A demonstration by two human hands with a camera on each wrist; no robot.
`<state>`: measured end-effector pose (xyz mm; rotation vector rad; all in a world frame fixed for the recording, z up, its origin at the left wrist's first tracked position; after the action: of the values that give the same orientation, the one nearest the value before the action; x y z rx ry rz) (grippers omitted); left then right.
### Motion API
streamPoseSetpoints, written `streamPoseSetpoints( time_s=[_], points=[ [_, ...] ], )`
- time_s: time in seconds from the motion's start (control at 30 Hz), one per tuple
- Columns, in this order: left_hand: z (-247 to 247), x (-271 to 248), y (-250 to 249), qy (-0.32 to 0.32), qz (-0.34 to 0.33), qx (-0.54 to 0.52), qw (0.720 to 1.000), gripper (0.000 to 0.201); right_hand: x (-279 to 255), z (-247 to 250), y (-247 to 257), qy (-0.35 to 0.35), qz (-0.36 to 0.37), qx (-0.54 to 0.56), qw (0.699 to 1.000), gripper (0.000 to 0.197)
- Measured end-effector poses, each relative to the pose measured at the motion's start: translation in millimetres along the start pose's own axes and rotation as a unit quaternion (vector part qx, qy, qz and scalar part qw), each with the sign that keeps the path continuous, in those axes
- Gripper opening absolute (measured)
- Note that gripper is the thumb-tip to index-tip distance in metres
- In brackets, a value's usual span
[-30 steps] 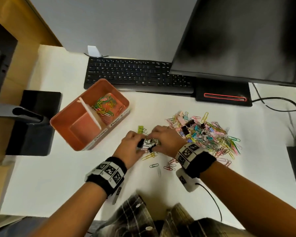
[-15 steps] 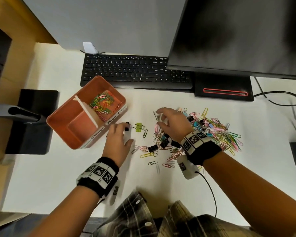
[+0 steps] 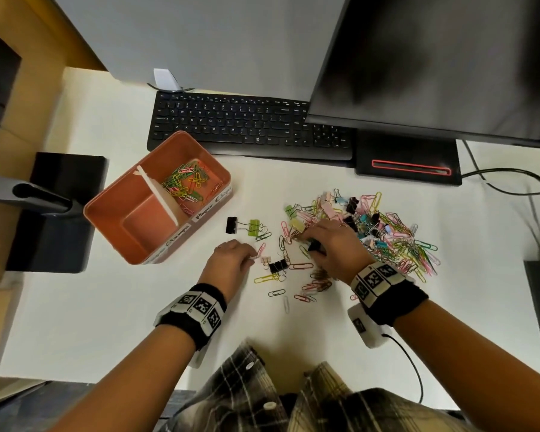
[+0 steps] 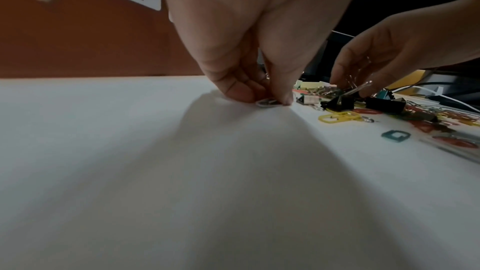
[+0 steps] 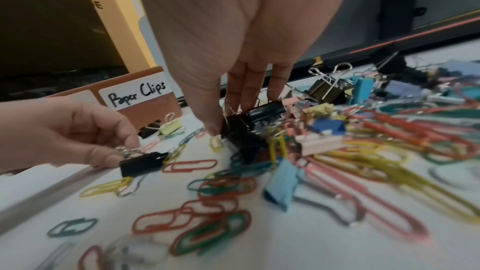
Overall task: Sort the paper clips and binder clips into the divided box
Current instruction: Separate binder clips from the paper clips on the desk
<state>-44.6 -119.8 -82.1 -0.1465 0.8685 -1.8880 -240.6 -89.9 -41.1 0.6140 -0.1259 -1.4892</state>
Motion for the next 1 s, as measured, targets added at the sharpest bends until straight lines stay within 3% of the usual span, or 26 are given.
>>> streamPoseSetpoints(
  time_s=[0.17, 0.37, 0.67, 0.87, 1.0],
  points=[
    [-0.6, 2.8, -0.9, 0.006, 0.016, 0.008, 1.000, 0.012, -1.0, 8.7, -4.3, -0.031, -0.046, -0.071, 0.996, 0.036],
    [5.5, 4.1, -1.5, -0.002, 0.040, -0.029, 0.999, 0.016, 18.5, -22.3, 35.5, 0.095, 0.039, -0.101, 0.990, 0.053],
    [3.1, 22.7, -13.4, -0.012, 0.038, -0.015, 0.999, 0.031, 36.2, -28.7, 30.6, 0.091, 0.028, -0.086, 0.992, 0.021],
    [-0.1, 34.1, -15.0, -0.004, 0.058, 0.032, 0.998, 0.010, 37.7, -24.0, 32.8, 0.090, 0.006, -0.085, 0.992, 0.018],
    [0.0, 36.6, -17.7, 0.005, 0.040, 0.062, 0.997, 0.008, 36.2, -23.9, 26.6, 0.083, -0.023, -0.071, 0.994, 0.022]
  ],
)
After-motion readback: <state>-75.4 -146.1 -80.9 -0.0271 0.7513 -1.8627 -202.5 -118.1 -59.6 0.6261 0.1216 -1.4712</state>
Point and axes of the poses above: each hand's wrist, its own x-axis towards the middle knuckle, its own z-axis out of the back of the hand, y = z × x, the point moved 7 cm from there along x, towards the middle knuckle, and after that the axes turned 1 degree about y, right-handed, at the moved point
